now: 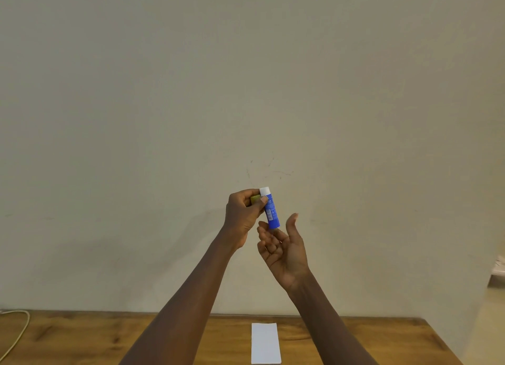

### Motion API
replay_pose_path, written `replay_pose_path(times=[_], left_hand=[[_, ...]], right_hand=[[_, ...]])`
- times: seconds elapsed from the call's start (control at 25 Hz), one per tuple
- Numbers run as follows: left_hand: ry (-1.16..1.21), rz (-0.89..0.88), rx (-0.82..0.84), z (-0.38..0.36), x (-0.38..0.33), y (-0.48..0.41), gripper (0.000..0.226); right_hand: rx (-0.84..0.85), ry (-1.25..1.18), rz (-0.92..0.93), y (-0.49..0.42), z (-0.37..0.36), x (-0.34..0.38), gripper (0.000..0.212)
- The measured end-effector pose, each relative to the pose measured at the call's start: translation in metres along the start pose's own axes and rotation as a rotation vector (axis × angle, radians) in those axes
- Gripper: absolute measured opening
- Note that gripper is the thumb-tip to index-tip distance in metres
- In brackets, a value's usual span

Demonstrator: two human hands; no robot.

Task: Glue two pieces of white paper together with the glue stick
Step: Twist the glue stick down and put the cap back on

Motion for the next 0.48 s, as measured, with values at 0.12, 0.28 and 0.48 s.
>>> replay_pose_path(times=[0.12, 0.28, 0.48], left_hand=[[0.016, 0.011, 0.004, -0.0008, 0.0003, 0.0013, 0.028], [0.008, 0.015, 0.012, -0.0034, 0.0006, 0.0017, 0.027], [-0.043, 0.022, -0.025, -0.005, 0.0057, -0.0004, 0.028]], right_hand=[[-0.065, -0.007, -0.081, -0.0006, -0.0006, 0.0019, 0.045], [-0.056, -0.112, 0.037, 0.0011, -0.0002, -0.0023, 0.024], [-0.153, 0.068, 0.186, 0.0012, -0.0008, -0.0024, 0.008]])
Point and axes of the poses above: each hand's wrist, its own y-axis away from the middle knuckle, its own z-axis out of the back of the hand, x = y × z, the point moved 1 cm from there along -y, towards the middle knuckle, and after that the axes turned 14 degrees about x, right-handed, at the moved point
